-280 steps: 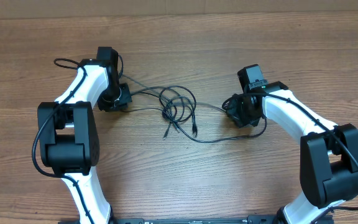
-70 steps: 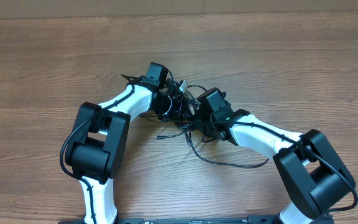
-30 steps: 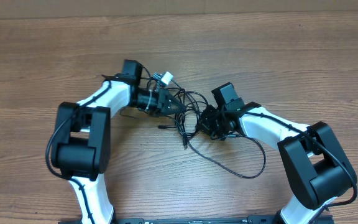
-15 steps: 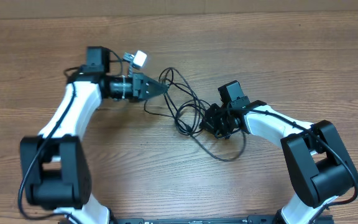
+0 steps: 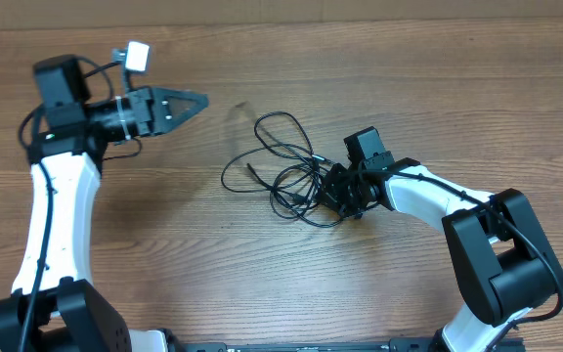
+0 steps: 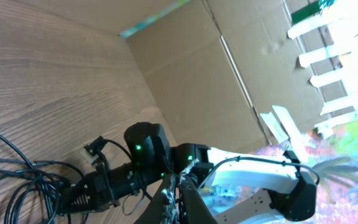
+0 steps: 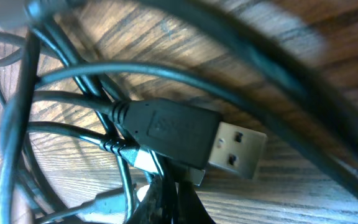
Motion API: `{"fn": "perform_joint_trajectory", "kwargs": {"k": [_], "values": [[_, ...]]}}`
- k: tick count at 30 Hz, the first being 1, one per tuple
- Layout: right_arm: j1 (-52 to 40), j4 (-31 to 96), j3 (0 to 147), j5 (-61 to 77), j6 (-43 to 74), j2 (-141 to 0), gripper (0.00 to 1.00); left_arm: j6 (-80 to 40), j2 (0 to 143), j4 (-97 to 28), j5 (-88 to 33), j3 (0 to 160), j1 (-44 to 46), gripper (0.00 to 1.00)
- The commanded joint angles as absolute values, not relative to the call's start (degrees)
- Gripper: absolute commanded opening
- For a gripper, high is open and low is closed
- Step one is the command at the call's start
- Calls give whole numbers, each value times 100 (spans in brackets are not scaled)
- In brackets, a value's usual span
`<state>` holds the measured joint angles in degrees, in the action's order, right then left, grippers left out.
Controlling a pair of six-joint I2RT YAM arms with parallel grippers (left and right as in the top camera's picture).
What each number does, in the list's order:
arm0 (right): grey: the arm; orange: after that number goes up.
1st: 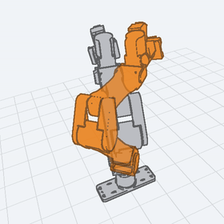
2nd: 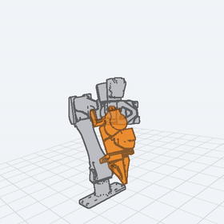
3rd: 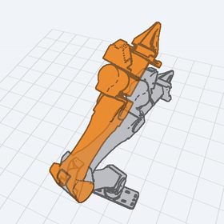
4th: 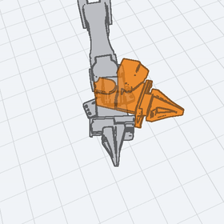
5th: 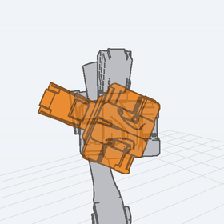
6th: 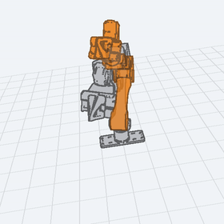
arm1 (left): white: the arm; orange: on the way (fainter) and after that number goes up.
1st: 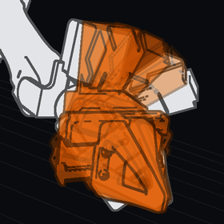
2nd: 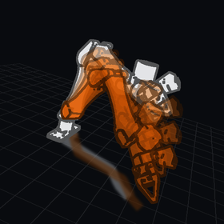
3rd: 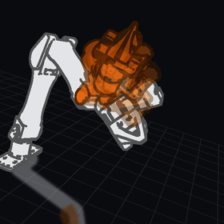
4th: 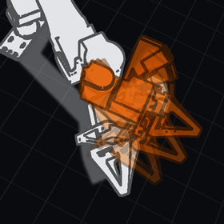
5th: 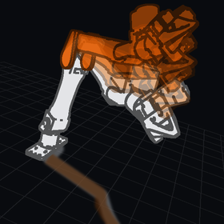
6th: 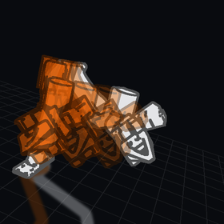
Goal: Untangle cables
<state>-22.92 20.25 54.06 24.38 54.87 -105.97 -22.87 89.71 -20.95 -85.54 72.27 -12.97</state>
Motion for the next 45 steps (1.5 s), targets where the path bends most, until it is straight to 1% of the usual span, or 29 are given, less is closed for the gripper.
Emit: {"fn": "perform_joint_trajectory", "kwargs": {"k": [1, 4, 7, 8, 13, 14, 15, 16, 22, 24, 27, 30, 35, 39, 42, 45], "values": [[-2272, 1992, 5321, 2067, 5494, -10718, 4, -2526, 8901, -2178, -8617, 7288, -1313, 4], [-2272, 1986, 5321, 2069, 5494, -10718, 4, -2506, 8901, -2622, -7905, 7288, -1256, 4], [-2274, 1986, 5321, 2082, 5494, -10718, 4, -2215, 8901, -3284, -7072, 7288, -1090, 5], [-2274, 1984, 5321, 2115, 5492, -10718, 4, -2082, 8901, -3533, -6707, 7288, -1000, 8], [-2274, 1986, 5321, 2117, 5494, -10718, 4, -1903, 8903, -4397, -4733, 7288, -410, 37], [-2274, 1984, 5321, 2117, 5494, -10718, 4, -1903, 8901, -4475, -4418, 7288, -276, 46], [-2274, 1984, 5321, 2115, 5494, -10718, 4, -1903, 8901, -4532, -4084, 7288, -113, 52], [-2274, 1984, 5321, 2115, 5494, -10718, 4, -1903, 8903, -4565, -3798, 7288, 58, 56], [-2274, 1984, 5321, 2117, 5494, -10718, 4, -1929, 8952, -4429, -2408, 7288, 1081, 62], [-2274, 1984, 5321, 2156, 5463, -10718, 4, -1931, 9035, -4357, -2086, 7288, 1378, 62], [-2250, 1855, 5345, 2499, 5022, -10709, 4, -1927, 9249, -4263, -1728, 7288, 1780, 62], [-2169, 1603, 5365, 2995, 4595, -10685, 4, -1717, 9542, -4125, -1723, 7288, 2056, 61], [-2123, 1636, 5365, 3013, 4598, -10685, 4, -1070, 9998, -3955, -1782, 7288, 2373, 57], [-2123, 1634, 5363, 3013, 4595, -10685, 4, -600, 10318, -3793, -1780, 7288, 2552, 59], [-2123, 1632, 5363, 3011, 4595, -10685, 4, -467, 10565, -3614, -1756, 7288, 2644, 61], [-2123, 1629, 5365, 3009, 4595, -10685, 4, -467, 10779, -3433, -1739, 7288, 2672, 59]]}}
